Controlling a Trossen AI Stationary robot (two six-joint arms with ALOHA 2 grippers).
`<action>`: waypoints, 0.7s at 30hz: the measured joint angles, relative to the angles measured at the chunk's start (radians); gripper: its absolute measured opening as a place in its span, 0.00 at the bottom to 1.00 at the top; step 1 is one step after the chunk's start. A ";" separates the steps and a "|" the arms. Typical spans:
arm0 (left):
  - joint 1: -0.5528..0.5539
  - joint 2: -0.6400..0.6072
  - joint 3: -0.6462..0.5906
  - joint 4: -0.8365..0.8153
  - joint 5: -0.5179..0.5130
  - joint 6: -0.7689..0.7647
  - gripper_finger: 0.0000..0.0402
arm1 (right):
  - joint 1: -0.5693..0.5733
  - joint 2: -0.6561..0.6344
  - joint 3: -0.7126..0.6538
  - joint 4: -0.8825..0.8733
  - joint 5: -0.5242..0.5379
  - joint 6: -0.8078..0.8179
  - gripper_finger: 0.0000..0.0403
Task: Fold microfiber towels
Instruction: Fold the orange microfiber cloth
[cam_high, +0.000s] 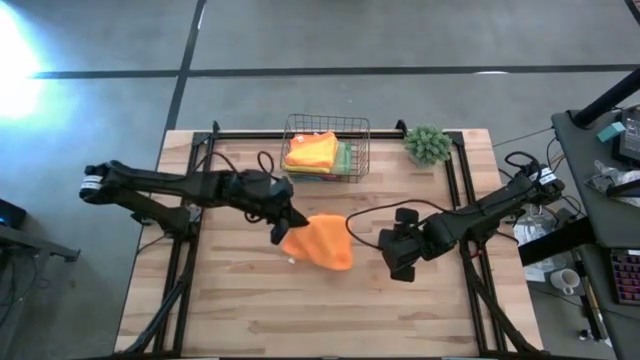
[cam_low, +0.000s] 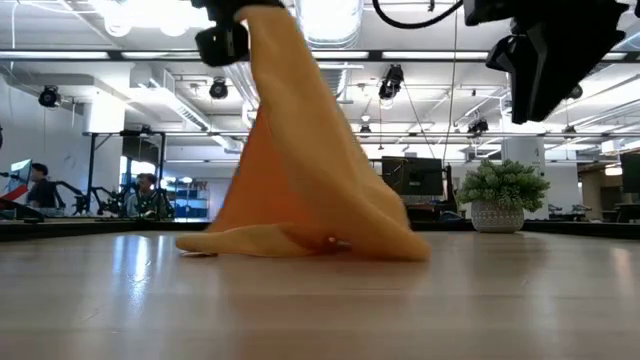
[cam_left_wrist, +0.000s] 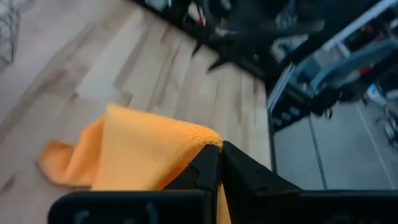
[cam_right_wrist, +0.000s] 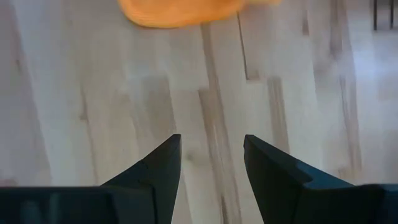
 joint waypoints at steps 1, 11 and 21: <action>0.000 -0.001 0.015 -0.003 -0.013 -0.010 0.00 | 0.000 0.000 0.000 0.022 0.006 -0.008 0.41; -0.001 0.012 0.132 0.027 -0.138 -0.142 0.00 | 0.000 0.000 0.000 0.319 0.044 -0.198 0.39; -0.001 0.014 0.175 0.080 -0.294 -0.241 0.00 | -0.003 0.000 0.000 0.595 0.280 -0.403 0.32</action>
